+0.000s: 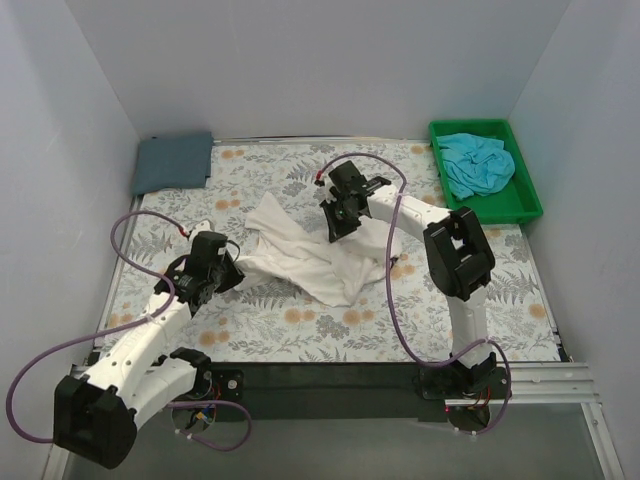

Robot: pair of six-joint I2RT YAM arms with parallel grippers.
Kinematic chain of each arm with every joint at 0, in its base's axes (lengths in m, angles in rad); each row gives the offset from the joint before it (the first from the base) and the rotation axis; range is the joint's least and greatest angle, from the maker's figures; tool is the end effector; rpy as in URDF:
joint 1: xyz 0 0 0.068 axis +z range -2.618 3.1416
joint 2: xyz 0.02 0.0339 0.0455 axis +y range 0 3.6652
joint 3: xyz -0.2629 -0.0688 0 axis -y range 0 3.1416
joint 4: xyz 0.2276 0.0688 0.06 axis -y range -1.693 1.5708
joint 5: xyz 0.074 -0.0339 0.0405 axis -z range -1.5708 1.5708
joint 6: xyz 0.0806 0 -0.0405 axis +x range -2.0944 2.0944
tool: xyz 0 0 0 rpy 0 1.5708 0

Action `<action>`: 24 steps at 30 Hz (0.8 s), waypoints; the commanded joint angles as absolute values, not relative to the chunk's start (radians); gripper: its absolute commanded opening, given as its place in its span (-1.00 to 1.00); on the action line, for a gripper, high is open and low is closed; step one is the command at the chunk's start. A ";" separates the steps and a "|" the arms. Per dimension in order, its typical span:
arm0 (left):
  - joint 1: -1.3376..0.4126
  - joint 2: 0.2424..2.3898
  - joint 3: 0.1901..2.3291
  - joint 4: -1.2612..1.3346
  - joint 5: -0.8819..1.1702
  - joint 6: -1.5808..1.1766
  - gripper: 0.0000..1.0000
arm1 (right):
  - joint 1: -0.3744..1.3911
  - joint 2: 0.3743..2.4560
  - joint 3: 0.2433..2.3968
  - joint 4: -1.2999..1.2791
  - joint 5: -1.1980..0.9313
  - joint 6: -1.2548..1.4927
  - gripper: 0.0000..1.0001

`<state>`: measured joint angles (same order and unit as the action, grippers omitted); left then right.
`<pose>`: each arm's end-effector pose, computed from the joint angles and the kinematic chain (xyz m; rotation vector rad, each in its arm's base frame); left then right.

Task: Fold and stack the t-shirts
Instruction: Flatten the tshirt out

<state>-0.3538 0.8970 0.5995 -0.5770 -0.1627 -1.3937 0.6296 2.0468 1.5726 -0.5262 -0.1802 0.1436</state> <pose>0.1824 -0.0535 0.1918 -1.3147 2.1466 -0.5685 0.3577 0.2785 0.1676 -0.7014 2.5394 0.5115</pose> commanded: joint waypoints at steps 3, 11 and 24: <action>-0.258 1.070 0.790 -0.465 -0.199 -1.275 -1.00 | 0.546 1.993 1.818 -0.543 -0.019 0.106 -0.97; -0.032 1.398 1.409 -0.425 -0.124 -1.174 -1.00 | 0.338 1.835 2.089 -0.542 0.018 0.095 -0.97; -0.009 1.248 1.394 -0.489 -0.175 -1.117 -1.00 | 0.285 1.186 1.364 -0.169 0.119 0.156 -0.94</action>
<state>-0.0097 1.3449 1.5978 -0.4366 -0.1497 -1.1301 0.2962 1.2648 1.5784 -0.2790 0.0399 0.1261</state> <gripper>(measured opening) 0.050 0.021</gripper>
